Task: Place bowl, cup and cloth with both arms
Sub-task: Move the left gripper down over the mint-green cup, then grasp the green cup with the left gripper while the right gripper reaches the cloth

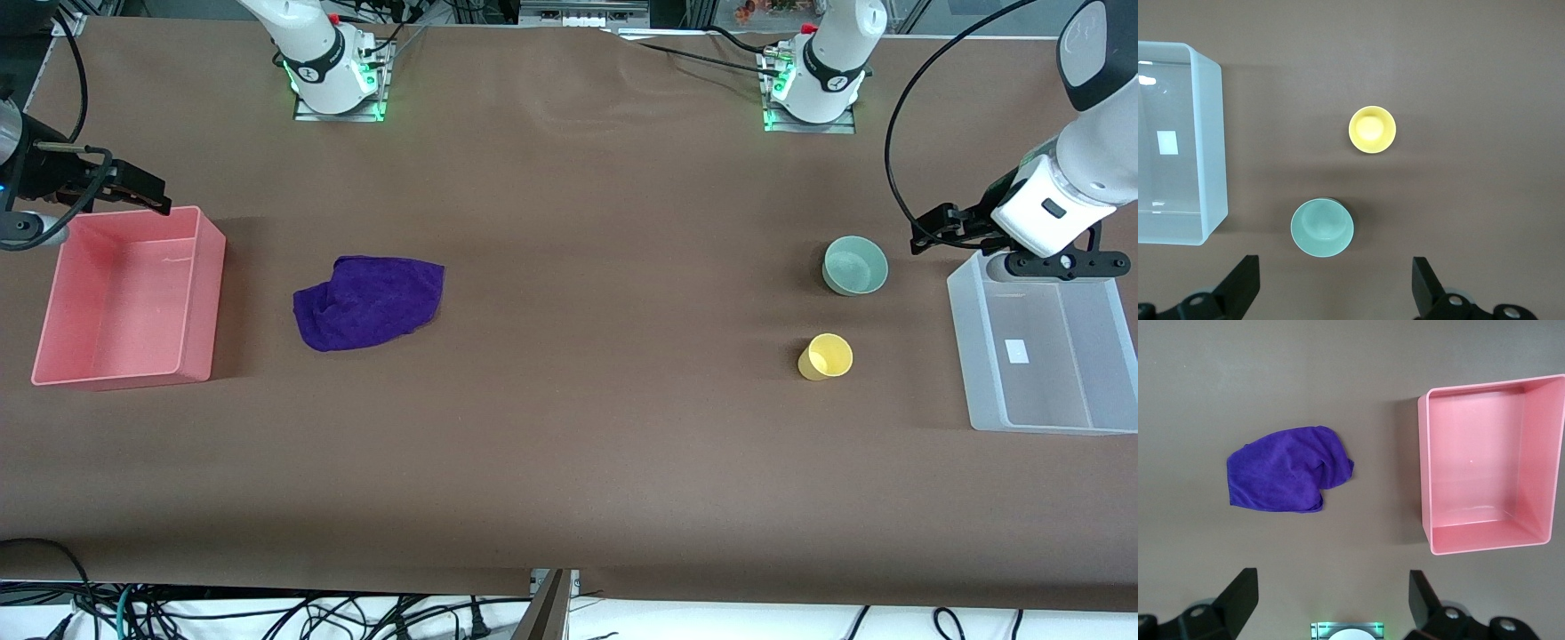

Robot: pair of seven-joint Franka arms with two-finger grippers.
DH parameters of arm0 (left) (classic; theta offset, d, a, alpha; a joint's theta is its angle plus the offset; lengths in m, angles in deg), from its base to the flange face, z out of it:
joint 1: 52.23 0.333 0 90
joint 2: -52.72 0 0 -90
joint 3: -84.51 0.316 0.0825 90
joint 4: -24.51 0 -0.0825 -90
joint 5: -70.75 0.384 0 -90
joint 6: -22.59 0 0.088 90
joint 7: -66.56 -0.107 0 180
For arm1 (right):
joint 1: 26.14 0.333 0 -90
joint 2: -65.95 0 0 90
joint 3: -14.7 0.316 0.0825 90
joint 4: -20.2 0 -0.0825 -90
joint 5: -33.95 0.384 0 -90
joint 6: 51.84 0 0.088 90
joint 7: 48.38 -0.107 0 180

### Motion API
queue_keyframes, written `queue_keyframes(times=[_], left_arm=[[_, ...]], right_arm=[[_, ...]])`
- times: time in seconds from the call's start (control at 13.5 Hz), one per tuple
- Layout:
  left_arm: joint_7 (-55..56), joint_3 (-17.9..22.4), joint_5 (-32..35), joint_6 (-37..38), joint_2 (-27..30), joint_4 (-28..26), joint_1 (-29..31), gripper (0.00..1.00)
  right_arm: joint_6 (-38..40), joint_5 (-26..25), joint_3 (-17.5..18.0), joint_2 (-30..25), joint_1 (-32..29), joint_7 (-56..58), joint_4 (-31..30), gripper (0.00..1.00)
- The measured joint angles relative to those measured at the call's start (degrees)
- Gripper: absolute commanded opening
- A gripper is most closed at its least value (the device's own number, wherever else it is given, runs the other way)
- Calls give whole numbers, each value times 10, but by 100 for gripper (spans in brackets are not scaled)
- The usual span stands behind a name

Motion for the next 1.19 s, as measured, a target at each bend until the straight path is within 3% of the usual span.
queue_keyframes(times=[0.74, 1.19], left_arm=[[0, -9, 0, 5, -4, 6, 0, 100], [-1, -9, 0, -19, -77, 3, 0, 100]], right_arm=[[0, 0, 0, 0, 0, 0, 0, 100], [-3, 0, 0, 8, 17, 0, 1, 100]])
